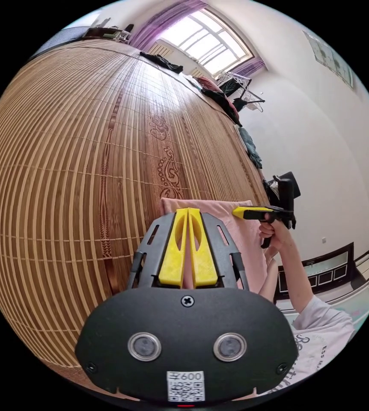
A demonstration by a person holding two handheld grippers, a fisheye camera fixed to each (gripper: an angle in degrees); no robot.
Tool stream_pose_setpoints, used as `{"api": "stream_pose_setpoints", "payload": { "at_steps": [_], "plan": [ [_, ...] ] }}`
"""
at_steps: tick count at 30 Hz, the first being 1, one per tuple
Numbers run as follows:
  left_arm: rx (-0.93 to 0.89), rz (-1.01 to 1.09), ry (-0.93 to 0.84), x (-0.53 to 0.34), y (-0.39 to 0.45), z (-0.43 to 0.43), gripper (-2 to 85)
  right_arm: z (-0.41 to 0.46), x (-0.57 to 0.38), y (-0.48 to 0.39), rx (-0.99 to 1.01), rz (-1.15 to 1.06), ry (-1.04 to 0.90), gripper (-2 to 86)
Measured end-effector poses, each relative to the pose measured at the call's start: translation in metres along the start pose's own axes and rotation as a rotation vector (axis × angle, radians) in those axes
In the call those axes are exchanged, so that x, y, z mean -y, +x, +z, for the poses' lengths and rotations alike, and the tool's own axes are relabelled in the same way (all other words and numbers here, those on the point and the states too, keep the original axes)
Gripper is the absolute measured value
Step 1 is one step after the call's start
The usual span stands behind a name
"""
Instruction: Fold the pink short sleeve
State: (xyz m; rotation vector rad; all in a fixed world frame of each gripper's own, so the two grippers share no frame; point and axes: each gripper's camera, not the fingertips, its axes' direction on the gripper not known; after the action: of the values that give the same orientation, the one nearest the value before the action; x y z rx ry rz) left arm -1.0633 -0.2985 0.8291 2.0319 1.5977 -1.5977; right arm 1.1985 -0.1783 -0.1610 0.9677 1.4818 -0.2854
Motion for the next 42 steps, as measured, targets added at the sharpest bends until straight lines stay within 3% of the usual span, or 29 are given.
{"api": "stream_pose_setpoints", "payload": {
  "at_steps": [4,8,11,15,20,23,29,32,34,36,39,42],
  "plan": [
    [0.062,0.029,-0.015,0.003,0.022,0.015,0.1,-0.046,-0.034,0.032,0.033,0.101,0.101,-0.9],
    [0.082,0.033,-0.06,0.009,0.033,0.029,0.1,-0.038,-0.042,-0.014,-0.177,-0.004,0.036,-0.9],
    [0.082,0.039,-0.063,0.007,0.028,0.032,0.1,-0.038,-0.043,-0.02,-0.199,0.037,0.031,-0.9],
    [0.055,-0.011,-0.043,0.003,0.021,0.034,0.1,-0.043,-0.053,-0.057,-0.306,0.047,0.198,-0.9],
    [0.161,0.191,-0.051,-0.001,0.101,0.063,0.0,0.06,-0.022,-0.147,-0.114,-0.137,0.069,-0.8],
    [0.29,0.253,-0.133,0.001,0.11,0.099,0.0,0.1,-0.017,-0.151,-0.183,-0.129,-0.024,-0.8],
    [0.29,0.287,-0.079,-0.015,0.103,0.107,0.0,0.018,-0.083,-0.041,0.008,0.152,0.183,-0.9],
    [0.271,0.221,-0.058,-0.012,0.097,0.112,0.1,-0.022,-0.126,-0.044,-0.306,0.217,0.317,-0.9],
    [0.301,0.193,-0.046,-0.012,0.101,0.114,0.1,-0.026,-0.142,-0.066,-0.393,0.158,0.335,-0.9],
    [0.38,0.169,-0.024,-0.014,0.117,0.113,0.1,-0.02,-0.153,-0.092,-0.351,0.069,0.32,-0.9],
    [0.424,0.364,0.013,-0.018,0.181,0.124,0.2,-0.003,-0.182,-0.141,-0.251,-0.059,0.34,-0.9],
    [0.281,0.557,-0.111,-0.004,0.253,0.172,0.2,0.028,-0.202,-0.17,-0.206,-0.063,0.264,-0.9]
  ]
}}
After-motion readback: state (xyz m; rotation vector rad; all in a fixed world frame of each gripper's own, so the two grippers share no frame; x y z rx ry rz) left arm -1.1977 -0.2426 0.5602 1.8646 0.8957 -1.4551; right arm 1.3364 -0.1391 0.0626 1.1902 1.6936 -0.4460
